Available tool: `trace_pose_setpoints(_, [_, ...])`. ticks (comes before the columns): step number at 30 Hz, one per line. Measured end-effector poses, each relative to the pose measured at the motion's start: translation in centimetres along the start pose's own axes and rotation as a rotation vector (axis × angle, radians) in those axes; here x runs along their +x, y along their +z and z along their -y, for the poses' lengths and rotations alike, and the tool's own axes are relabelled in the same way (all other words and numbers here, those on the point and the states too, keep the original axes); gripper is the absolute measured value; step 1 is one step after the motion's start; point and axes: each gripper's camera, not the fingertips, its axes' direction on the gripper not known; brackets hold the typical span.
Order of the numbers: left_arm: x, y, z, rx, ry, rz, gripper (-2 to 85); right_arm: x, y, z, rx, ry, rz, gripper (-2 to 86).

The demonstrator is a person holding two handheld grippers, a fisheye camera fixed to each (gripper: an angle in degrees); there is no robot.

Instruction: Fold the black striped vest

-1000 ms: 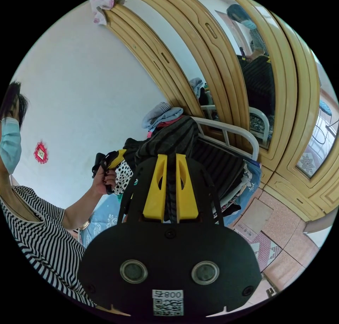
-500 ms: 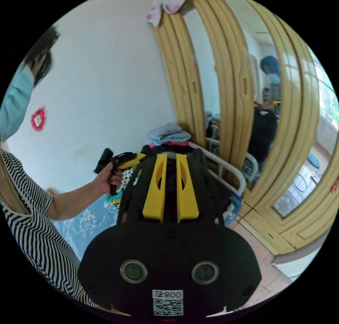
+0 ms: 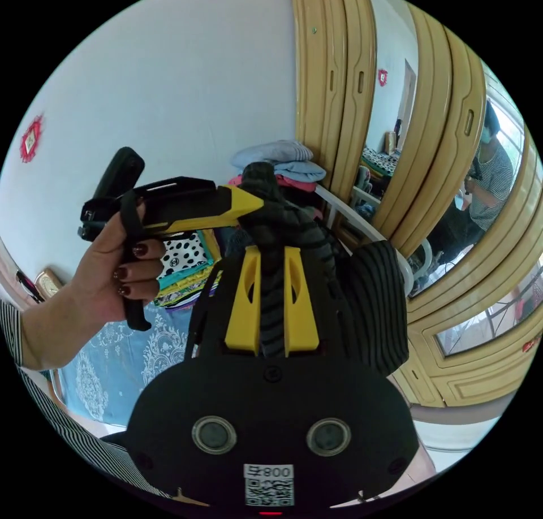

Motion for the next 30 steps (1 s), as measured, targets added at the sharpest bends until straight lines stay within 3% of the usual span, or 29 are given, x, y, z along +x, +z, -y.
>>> trace_pose_setpoints(4, [-1.7, -2.9, -0.2, 0.070, 0.009, 0.089, 3.1, 2.0, 0.3, 2.2, 0.006, 0.028, -0.037, 4.4])
trace_pose_setpoints(8, [-7.5, -5.9, -1.8, 0.110, -0.200, 0.297, 7.7, 5.4, 0.2, 4.4, 0.033, 0.103, 0.048, 3.8])
trace_pose_setpoints(12, [-13.2, -6.2, -2.0, 0.084, -0.412, 0.207, 11.6, 7.4, 0.3, 7.3, 0.038, 0.096, 0.072, 3.7])
trace_pose_setpoints(19, [-13.9, -7.3, 1.3, 0.060, -0.444, 0.151, 5.5, 10.7, 0.3, 12.3, 0.042, 0.096, 0.098, 3.6])
trace_pose_setpoints(23, [-10.2, -10.6, 3.1, 0.083, -0.387, 0.119, 3.2, 13.0, -0.4, 15.8, 0.045, 0.102, 0.100, 3.5])
trace_pose_setpoints(30, [-1.2, -17.1, 3.7, 0.174, -0.312, -0.136, 2.4, 17.1, -3.9, 22.1, 0.069, 0.115, 0.117, 3.3])
